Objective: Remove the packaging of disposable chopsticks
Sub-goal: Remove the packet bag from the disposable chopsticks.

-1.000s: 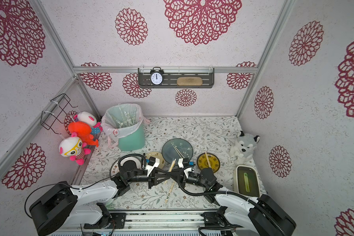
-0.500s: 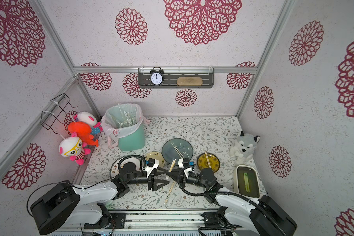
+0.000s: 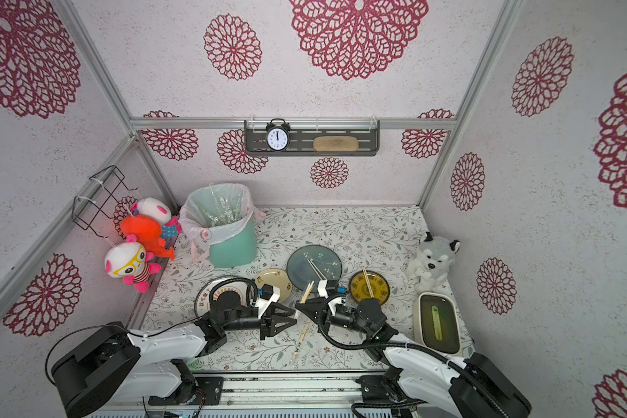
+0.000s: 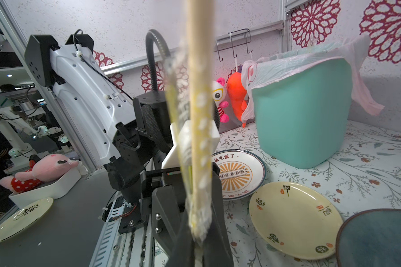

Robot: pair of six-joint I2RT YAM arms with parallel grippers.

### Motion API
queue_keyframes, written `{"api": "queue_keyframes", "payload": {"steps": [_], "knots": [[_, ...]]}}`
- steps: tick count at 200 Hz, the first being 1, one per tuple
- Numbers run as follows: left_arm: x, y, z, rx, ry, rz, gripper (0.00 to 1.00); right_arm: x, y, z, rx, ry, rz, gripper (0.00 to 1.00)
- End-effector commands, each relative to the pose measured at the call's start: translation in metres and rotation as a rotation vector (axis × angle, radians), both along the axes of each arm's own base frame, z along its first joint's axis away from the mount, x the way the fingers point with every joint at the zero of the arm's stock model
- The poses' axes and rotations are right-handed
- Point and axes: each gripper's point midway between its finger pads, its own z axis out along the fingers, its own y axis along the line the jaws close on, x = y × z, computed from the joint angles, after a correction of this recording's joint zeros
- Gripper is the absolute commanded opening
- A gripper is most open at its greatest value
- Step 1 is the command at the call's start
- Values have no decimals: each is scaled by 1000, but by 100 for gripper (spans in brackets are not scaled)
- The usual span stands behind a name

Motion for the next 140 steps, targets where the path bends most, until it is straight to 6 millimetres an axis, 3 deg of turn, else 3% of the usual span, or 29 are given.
{"api": "queue_keyframes", "payload": {"steps": [1, 37, 53, 66, 140], "knots": [[2, -7, 9, -28, -19, -17, 30, -3, -1, 17, 49, -44, 5, 0], [2, -11, 11, -58, -11, -33, 31, -2, -1, 15, 57, -41, -3, 0], [3, -11, 11, -61, -9, -29, 22, -1, 0, 11, 54, -31, 0, 0], [3, -11, 12, -64, -10, -24, 0, -1, 0, 8, 50, -22, 2, 0], [-3, -2, 1, -52, 6, -10, 0, 3, -3, 18, 47, -49, -30, 0]]}}
